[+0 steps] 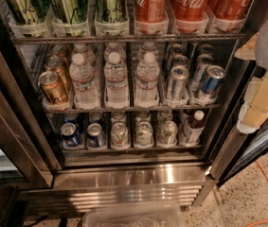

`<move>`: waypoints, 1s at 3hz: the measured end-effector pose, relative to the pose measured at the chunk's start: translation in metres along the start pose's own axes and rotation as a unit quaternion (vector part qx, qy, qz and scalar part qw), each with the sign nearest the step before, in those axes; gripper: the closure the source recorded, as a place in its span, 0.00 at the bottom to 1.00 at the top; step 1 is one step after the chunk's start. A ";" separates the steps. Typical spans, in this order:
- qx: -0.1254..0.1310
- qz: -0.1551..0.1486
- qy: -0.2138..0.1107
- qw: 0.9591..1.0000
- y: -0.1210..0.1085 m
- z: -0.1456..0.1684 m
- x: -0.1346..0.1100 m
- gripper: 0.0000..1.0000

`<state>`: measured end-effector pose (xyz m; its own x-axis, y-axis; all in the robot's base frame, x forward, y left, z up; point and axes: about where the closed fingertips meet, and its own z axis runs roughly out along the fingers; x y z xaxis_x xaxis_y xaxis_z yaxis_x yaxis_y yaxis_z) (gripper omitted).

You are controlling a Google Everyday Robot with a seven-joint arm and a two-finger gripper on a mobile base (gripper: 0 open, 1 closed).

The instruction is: Pick 7up can from bottom shelf of fridge

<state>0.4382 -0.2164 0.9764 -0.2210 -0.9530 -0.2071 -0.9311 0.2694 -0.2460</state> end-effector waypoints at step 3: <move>-0.065 -0.001 -0.022 0.998 0.049 0.091 0.029 0.00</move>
Offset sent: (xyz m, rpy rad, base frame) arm -0.0348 -0.0018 -0.1330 0.0620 0.2103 0.0200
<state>0.4125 -0.2179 0.8723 -0.2086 -0.9457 -0.2494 -0.9619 0.2444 -0.1224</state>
